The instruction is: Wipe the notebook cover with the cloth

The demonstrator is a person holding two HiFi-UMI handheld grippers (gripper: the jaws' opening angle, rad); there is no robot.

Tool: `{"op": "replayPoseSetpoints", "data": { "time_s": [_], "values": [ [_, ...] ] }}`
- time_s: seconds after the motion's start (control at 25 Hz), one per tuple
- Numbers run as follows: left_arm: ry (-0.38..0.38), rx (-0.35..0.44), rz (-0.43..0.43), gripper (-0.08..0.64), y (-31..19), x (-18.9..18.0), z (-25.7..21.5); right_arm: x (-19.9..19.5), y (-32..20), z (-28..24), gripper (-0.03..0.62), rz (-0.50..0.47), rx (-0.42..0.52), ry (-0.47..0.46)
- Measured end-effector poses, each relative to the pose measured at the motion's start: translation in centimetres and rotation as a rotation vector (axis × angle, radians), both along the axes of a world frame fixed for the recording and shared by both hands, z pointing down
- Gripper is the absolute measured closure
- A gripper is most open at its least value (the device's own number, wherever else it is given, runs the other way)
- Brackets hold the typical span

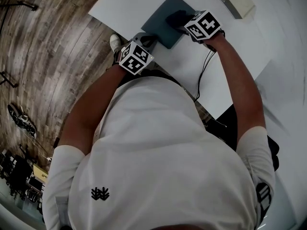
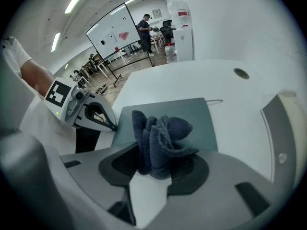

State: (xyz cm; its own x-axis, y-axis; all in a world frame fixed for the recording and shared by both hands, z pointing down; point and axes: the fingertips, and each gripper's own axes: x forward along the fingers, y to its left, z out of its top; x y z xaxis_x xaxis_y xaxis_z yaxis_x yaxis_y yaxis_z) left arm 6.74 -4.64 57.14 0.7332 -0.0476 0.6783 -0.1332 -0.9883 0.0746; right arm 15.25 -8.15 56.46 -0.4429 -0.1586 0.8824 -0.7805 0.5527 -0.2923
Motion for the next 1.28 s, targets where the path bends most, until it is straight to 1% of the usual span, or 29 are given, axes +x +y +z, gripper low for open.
{"op": "replayPoseSetpoints", "data": {
  "time_s": [0.16,0.36,0.64,0.8,1.0,1.08,1.16,1.28],
  "values": [
    [-0.003,0.001,0.005,0.554,0.2,0.1,0.1,3.0,-1.2,0.1,0.433,0.040,-0.003,0.039],
    [-0.001,0.013,0.011,0.554,0.1,0.0,0.1,5.9,-3.1,0.2,0.433,0.042,0.020,0.107],
    [-0.004,0.009,0.015,0.554,0.1,0.0,0.2,8.4,-4.6,0.3,0.433,0.076,0.034,0.156],
    [-0.004,0.008,0.021,0.554,0.2,-0.1,0.2,9.4,-5.2,0.1,0.433,0.081,0.069,0.223],
    [-0.004,0.012,0.024,0.554,0.3,-0.1,0.2,9.3,-4.9,-0.5,0.433,0.091,0.084,0.221],
    [-0.003,0.020,0.024,0.554,0.2,-0.1,0.1,8.5,-4.6,-1.2,0.433,0.083,0.092,0.199],
    [-0.003,0.025,0.024,0.554,0.2,0.0,0.1,6.7,-4.1,-1.9,0.433,0.058,0.094,0.147],
    [-0.003,0.024,0.025,0.554,0.3,-0.2,0.1,2.7,-2.6,-2.7,0.433,-0.001,0.081,0.076]
  ]
}}
